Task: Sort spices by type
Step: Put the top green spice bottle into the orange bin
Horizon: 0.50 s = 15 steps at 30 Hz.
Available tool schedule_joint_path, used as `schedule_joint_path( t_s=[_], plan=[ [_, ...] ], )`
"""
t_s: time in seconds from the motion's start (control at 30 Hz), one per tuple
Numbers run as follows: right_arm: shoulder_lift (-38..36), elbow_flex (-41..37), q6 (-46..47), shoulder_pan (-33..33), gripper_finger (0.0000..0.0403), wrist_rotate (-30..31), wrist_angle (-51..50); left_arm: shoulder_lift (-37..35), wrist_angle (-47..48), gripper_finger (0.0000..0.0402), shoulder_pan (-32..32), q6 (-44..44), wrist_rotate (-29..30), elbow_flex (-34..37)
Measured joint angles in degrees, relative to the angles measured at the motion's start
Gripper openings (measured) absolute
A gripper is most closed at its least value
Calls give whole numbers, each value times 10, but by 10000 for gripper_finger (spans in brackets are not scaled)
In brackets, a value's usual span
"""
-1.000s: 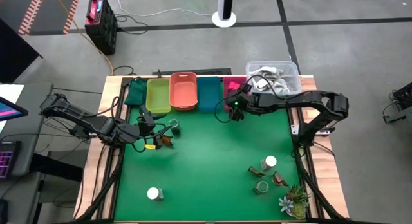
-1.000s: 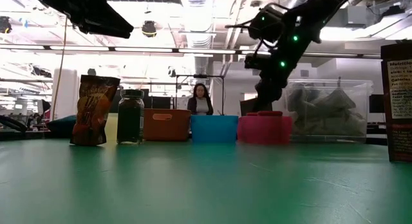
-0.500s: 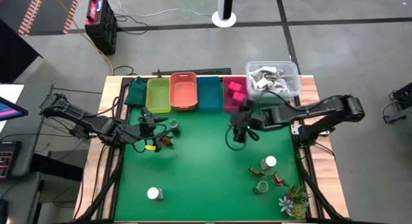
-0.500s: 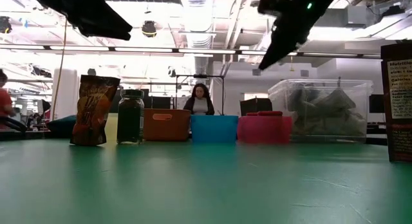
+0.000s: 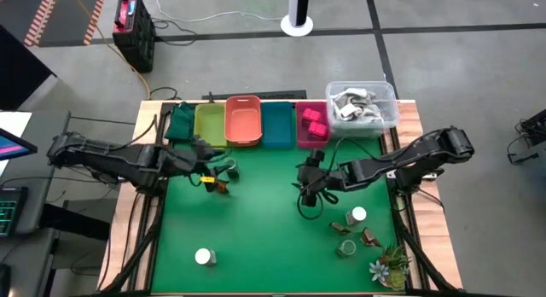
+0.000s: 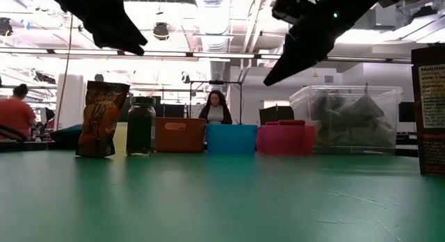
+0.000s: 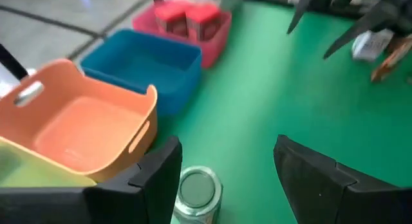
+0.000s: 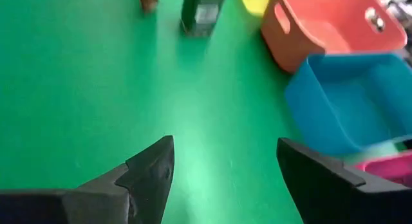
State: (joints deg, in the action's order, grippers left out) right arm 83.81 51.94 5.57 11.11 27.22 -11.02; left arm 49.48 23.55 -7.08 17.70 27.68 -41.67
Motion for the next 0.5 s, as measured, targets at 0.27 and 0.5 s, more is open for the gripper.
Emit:
schedule_joint_path(
  t_s=[0.27,0.5],
  plan=[
    [-13,0,-40,-14,303,5,72,91,3,235,76,-34,-123,-15],
    [-13,0,-43,-9,303,5,70,166,5,280,99,-51,-125,-52]
  ],
)
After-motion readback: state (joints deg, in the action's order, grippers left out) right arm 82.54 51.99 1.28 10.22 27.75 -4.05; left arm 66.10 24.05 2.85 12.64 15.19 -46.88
